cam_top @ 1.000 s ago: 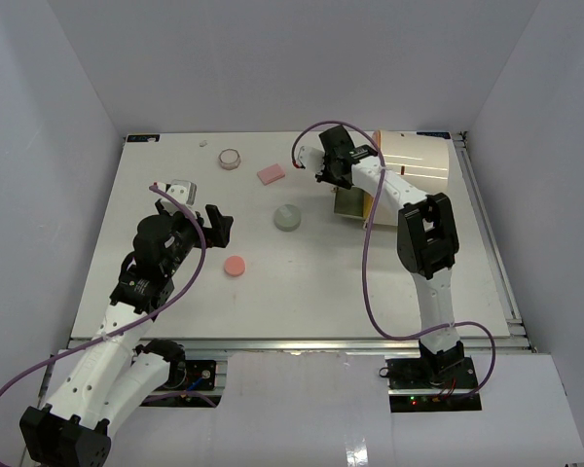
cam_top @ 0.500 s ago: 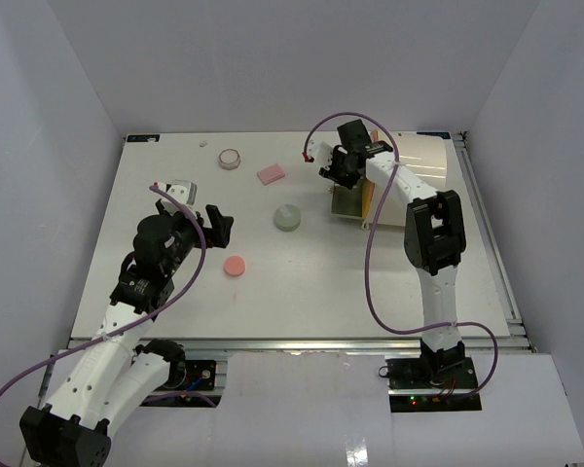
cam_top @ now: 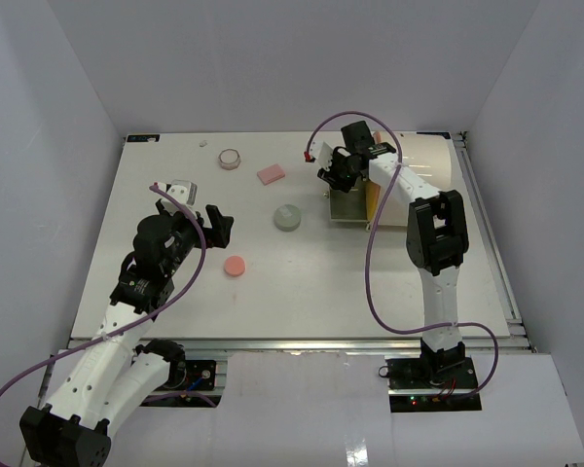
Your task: Organize the makeup
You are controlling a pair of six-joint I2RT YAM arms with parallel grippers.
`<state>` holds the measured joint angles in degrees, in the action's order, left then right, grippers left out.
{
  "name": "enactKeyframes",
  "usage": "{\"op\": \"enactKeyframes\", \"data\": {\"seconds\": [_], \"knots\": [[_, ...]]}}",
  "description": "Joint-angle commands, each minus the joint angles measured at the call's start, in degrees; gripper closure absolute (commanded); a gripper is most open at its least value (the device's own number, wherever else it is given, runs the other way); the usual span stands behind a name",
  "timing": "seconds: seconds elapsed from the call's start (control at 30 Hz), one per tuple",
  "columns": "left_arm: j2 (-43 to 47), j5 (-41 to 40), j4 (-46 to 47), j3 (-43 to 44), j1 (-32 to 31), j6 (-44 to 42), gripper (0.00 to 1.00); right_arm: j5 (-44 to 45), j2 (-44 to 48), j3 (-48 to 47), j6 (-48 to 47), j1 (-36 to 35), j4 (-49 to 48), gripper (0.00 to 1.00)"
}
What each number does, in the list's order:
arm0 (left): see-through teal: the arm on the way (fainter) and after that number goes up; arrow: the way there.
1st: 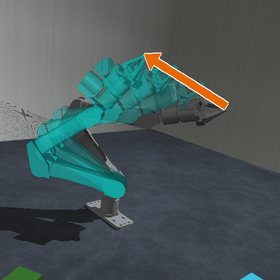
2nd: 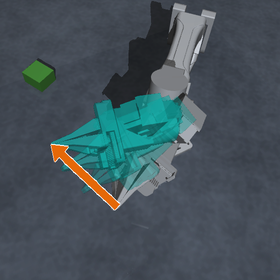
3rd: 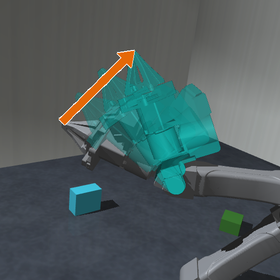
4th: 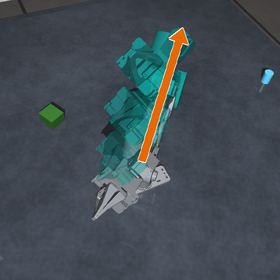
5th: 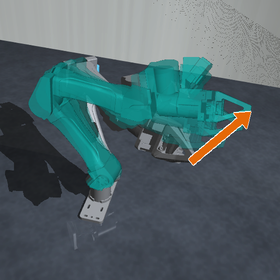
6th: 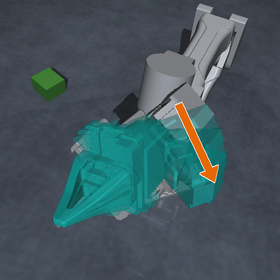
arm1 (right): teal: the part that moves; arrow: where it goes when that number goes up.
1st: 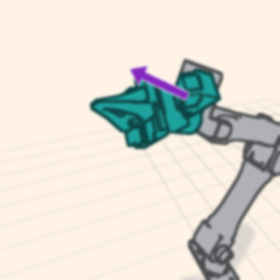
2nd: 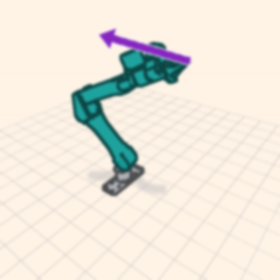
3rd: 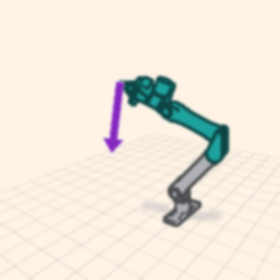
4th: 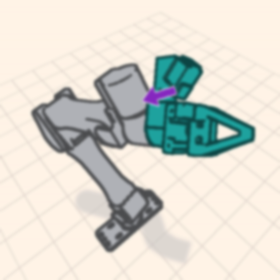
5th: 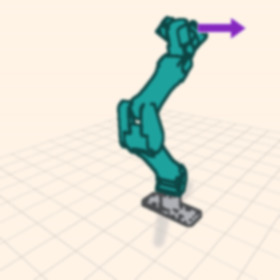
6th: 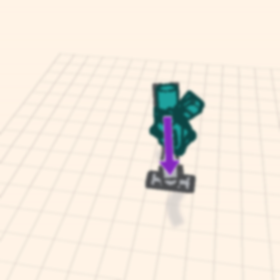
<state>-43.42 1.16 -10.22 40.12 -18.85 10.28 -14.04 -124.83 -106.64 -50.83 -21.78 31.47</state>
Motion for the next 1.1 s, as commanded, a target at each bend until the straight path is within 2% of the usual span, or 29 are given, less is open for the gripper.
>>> {"op": "enactKeyframes", "data": {"seconds": [0.0, 0.17, 0.37, 0.53, 0.63, 0.8, 0.87, 0.97, 1.07], "knots": [[0.26, 0.92, 1.02, -0.04, 0.13, -0.26, 0.02, -2.29, 3.91, 0.53, 0.96, 1.36, -2.02, 0.60], [0.22, 1.13, 1.08, 0.00, 0.13, -0.26, 0.02, 2.08, 7.80, 0.74, -0.10, 0.47, -2.03, 0.60], [0.18, 1.06, 1.08, -0.03, 0.13, -0.26, 0.02, 10.17, 11.88, 2.18, -2.91, -3.13, -1.76, 0.53], [0.35, 0.87, 1.01, -0.04, 0.13, -0.26, 0.02, 11.77, 14.14, 2.67, -1.99, -5.60, -1.08, 0.51], [0.53, 0.62, 0.93, 0.13, 0.13, -0.18, 0.02, 8.42, 14.98, 1.19, 2.15, -8.09, 1.14, 0.39], [1.63, -0.27, 1.01, 0.03, 0.13, -0.19, 0.02, -2.76, 11.40, -2.00, 13.97, -12.12, 4.91, 0.14], [2.12, -0.62, 1.16, -0.16, 0.13, -0.26, 0.02, -4.46, 7.98, -3.54, 19.35, -13.42, 4.84, 0.10], [2.67, -2.25, 1.25, -0.30, 0.13, -0.26, 0.02, -4.30, 4.98, -4.28, 26.76, -15.17, 3.41, 0.10], [2.90, -2.56, 1.34, -0.30, 0.13, -0.26, 0.02, 3.92, 4.48, -1.38, 35.60, -17.06, -2.49, 0.10]]}}
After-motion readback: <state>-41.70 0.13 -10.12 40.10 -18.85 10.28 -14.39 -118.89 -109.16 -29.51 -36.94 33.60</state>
